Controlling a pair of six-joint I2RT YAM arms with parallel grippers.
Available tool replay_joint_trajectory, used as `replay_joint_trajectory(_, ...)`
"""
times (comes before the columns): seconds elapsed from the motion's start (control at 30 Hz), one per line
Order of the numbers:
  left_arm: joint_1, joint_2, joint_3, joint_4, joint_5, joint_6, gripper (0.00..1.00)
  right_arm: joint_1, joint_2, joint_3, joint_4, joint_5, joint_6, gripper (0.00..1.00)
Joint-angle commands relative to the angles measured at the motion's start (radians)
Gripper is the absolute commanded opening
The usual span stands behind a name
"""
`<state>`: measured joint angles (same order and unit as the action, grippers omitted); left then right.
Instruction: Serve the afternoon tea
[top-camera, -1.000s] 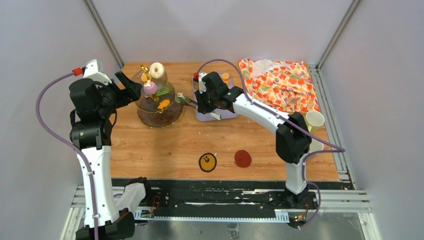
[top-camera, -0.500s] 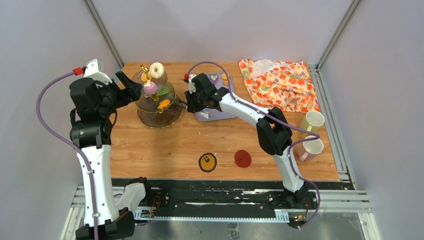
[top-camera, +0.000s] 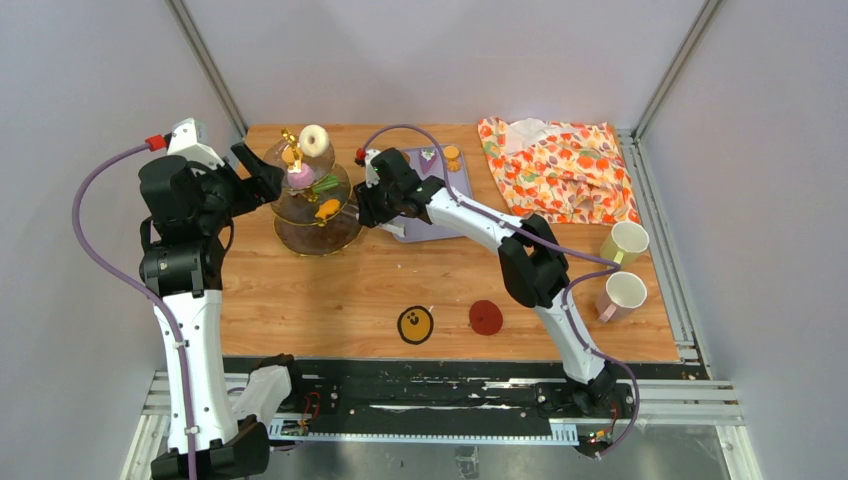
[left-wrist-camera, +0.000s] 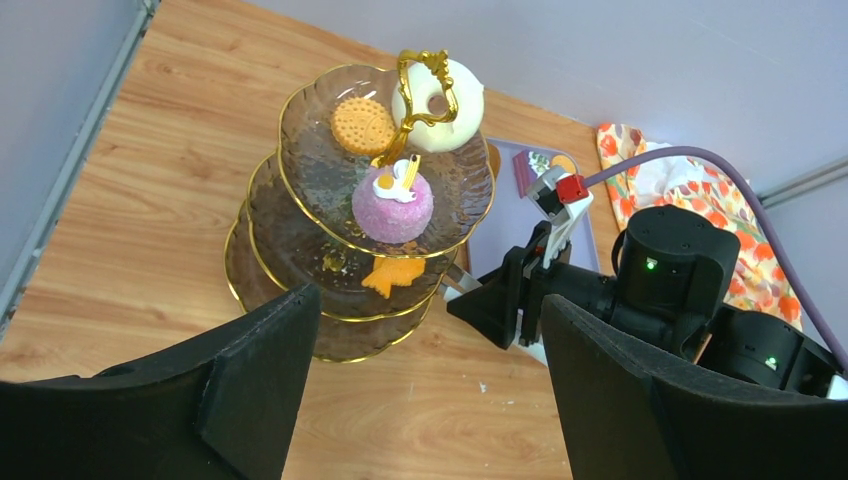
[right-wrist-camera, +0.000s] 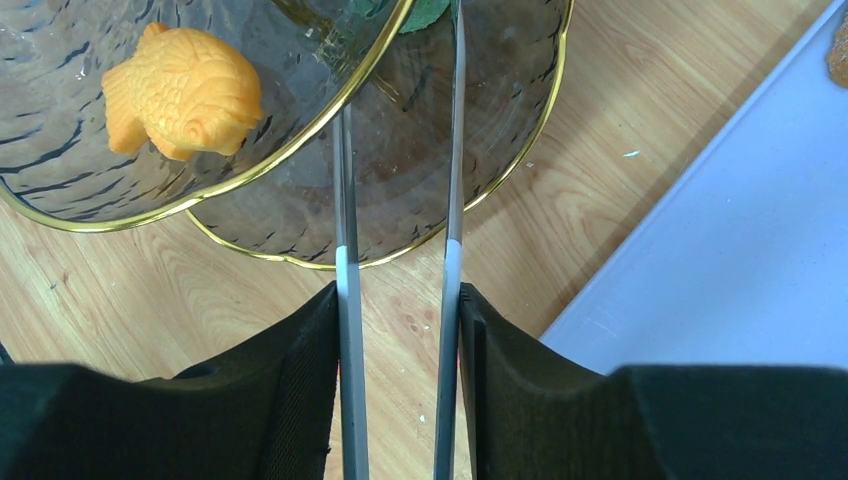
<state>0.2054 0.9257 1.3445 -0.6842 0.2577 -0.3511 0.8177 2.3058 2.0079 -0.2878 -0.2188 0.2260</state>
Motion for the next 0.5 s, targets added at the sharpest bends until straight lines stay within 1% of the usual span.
replay_joint_trajectory(0.0,-0.006,-0.013,0.025,0.006,0.002,0.01,0.85,0.016,-0.052,0.001,0.032,-0.02,-0.004,0.44)
replay_joint_trajectory(0.13,-0.006,-0.016,0.025,0.006,0.003,0.008,0.85,0.016,-0.082,-0.028,0.028,-0.028,-0.009,0.43)
replay_joint_trajectory(0.27,-0.006,-0.02,0.024,0.007,0.006,0.006,0.85,0.016,-0.149,-0.097,0.039,-0.007,-0.014,0.34)
replay_joint_trajectory(0.37,-0.005,-0.022,0.024,0.006,0.008,0.005,0.85,0.015,-0.221,-0.18,0.053,0.022,-0.027,0.29)
replay_joint_trajectory(0.47,-0.006,-0.021,0.024,0.007,0.01,0.004,0.85,0.014,-0.295,-0.267,0.069,0.053,-0.042,0.22)
